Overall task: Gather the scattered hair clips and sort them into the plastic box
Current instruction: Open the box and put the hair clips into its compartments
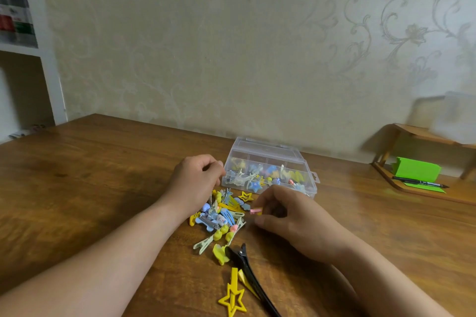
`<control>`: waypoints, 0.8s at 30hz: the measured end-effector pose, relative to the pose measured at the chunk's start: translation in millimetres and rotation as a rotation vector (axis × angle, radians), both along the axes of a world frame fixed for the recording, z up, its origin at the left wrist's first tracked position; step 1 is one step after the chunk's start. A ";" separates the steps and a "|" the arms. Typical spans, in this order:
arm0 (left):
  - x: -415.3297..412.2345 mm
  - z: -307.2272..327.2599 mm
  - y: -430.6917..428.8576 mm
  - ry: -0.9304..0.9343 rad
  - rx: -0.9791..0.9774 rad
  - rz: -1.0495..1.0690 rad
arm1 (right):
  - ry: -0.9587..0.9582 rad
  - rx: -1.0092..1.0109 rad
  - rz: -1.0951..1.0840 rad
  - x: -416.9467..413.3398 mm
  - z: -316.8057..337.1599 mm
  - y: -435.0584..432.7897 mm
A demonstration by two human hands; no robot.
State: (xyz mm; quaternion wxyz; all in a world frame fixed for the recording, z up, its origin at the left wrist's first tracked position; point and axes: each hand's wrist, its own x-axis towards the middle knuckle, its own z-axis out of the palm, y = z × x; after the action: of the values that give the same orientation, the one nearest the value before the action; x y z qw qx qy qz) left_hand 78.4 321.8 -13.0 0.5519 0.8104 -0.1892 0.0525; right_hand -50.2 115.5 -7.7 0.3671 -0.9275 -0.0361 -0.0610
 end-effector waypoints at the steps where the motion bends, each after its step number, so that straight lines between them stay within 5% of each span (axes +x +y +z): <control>1: -0.1 0.3 0.1 0.003 -0.006 0.000 | 0.014 -0.005 -0.006 -1.6 2.7 -0.1; 8: 1.0 -0.2 0.2 0.006 -0.009 -0.001 | -0.051 -0.028 -0.059 -10.2 20.3 -9.9; 14: 1.4 0.3 -1.5 0.006 0.001 -0.004 | -0.333 0.134 -0.445 9.2 44.5 -53.9; 24: 1.2 1.0 -2.6 0.010 0.018 0.001 | -0.130 -0.237 -0.520 71.2 61.2 -84.7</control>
State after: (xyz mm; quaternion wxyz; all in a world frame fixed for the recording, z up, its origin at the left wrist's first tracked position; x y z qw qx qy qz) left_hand 79.6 319.2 -12.0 0.5454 0.8158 -0.1865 0.0471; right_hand 21.0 30.8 53.4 0.2252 -0.9361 0.1726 -0.2078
